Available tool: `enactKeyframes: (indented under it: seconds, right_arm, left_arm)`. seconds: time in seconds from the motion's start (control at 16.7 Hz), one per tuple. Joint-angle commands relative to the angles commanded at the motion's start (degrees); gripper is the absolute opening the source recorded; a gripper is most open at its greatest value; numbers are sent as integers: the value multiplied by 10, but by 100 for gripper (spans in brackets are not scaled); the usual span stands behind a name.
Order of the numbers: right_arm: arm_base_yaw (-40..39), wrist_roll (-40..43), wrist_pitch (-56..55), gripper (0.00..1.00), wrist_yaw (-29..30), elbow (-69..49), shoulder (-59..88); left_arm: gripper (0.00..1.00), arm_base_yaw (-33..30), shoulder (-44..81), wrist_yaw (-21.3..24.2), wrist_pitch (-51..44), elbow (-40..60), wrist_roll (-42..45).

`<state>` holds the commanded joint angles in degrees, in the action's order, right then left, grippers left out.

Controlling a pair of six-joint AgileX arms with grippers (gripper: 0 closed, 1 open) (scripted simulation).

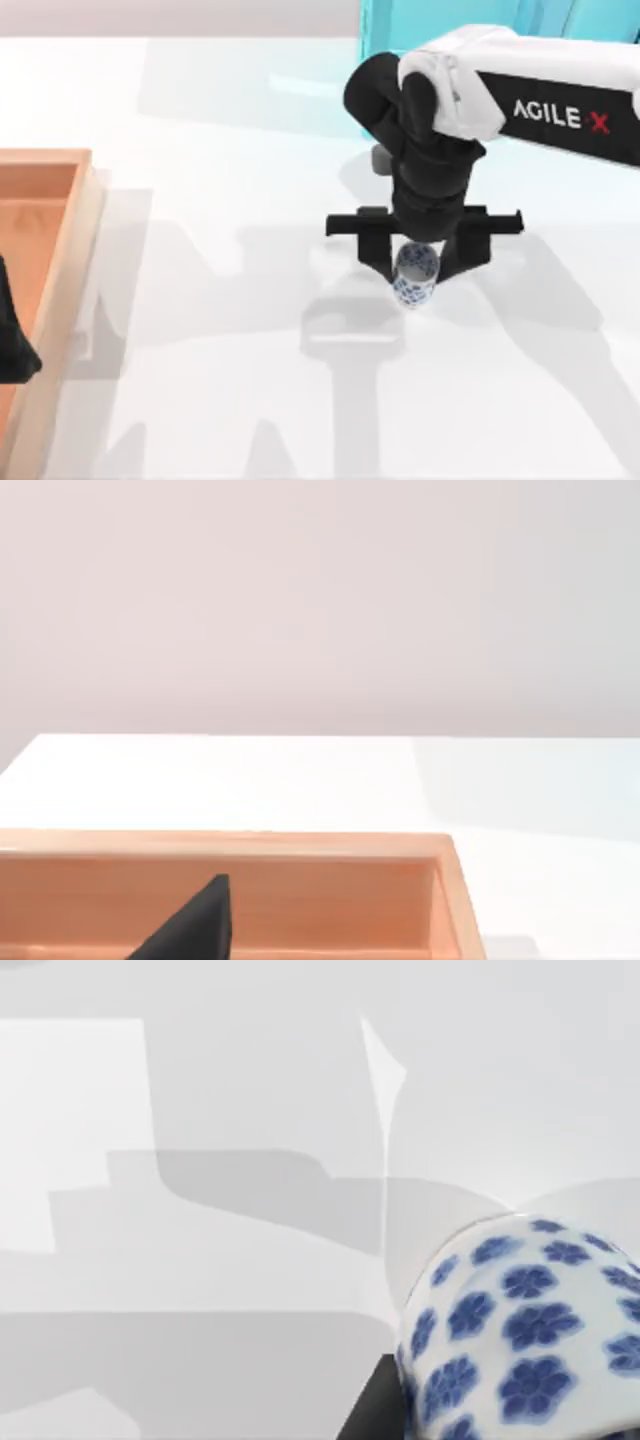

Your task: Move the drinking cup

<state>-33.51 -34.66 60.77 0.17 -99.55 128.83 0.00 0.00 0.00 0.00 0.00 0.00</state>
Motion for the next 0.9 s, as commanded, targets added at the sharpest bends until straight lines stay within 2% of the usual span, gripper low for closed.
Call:
enactKeyframes:
  seconds: [0.3,0.48,0.66,0.9]
  right_arm:
    - [3,1,0,0,0,0,-2]
    - [41,38,6,0,0,11,-24]
    - [130,128,20,0,0,39,-67]
    - [288,290,46,0,2,89,-133]
  left_arm:
    - [100,0,0,0,0,0,0]
    - [100,0,0,0,0,0,0]
    - [100,0,0,0,0,0,0]
    - [100,0,0,0,0,0,0]
